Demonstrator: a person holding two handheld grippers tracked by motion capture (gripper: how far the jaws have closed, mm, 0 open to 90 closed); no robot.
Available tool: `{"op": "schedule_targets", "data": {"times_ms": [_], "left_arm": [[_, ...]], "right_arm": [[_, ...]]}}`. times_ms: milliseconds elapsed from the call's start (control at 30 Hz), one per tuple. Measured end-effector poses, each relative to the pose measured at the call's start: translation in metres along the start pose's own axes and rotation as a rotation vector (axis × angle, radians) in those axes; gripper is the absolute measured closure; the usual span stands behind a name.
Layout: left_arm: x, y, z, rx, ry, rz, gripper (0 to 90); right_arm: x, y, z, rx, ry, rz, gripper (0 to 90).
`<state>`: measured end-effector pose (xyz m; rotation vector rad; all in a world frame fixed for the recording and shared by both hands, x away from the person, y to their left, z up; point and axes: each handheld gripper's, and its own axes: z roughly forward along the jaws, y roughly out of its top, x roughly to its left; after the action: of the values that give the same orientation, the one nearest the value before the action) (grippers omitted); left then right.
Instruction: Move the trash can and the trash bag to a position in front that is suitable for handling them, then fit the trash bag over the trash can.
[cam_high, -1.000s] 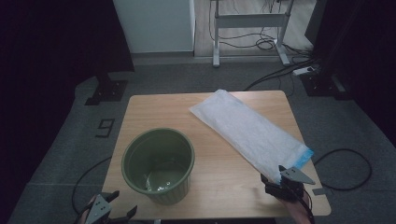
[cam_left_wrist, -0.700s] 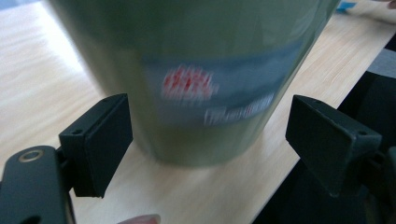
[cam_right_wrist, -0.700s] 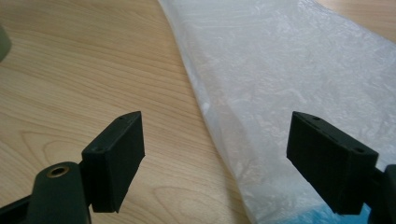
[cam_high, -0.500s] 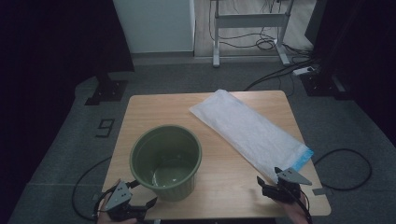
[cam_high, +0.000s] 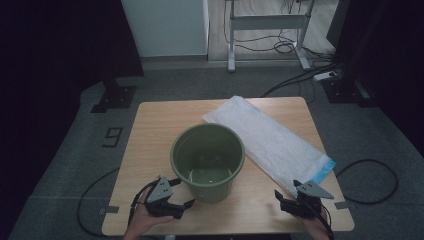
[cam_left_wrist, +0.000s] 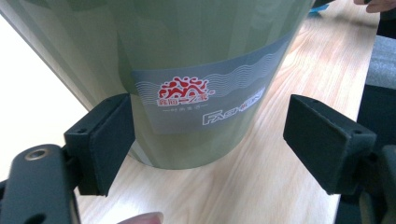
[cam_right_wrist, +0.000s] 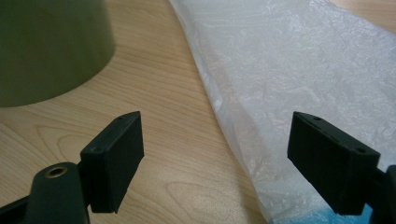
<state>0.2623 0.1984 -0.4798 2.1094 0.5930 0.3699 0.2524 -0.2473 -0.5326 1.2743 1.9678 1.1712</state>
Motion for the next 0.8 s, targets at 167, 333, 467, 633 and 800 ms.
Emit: {"op": "schedule_targets", "data": {"times_ms": [167, 333, 467, 633, 800], "left_arm": [[0.001, 0.000, 0.007, -0.009, 0.031, -0.009, 16.0], [0.009, -0.013, -0.012, -0.070, 0.093, -0.093, 16.0], [0.014, -0.017, -0.018, -0.063, 0.138, -0.115, 16.0], [0.018, -0.021, -0.019, -0.048, 0.141, -0.123, 16.0], [0.024, -0.025, -0.018, -0.038, 0.145, -0.143, 16.1]], "right_arm": [[0.000, 0.001, -0.003, -0.005, -0.009, -0.005, 17.6], [0.000, 0.004, -0.006, -0.024, -0.027, -0.008, 17.5], [0.003, 0.009, -0.001, -0.021, -0.024, -0.020, 17.0], [0.013, 0.023, 0.008, -0.024, -0.033, -0.029, 16.5], [0.019, 0.035, 0.024, -0.020, -0.033, -0.023, 17.2]]}}
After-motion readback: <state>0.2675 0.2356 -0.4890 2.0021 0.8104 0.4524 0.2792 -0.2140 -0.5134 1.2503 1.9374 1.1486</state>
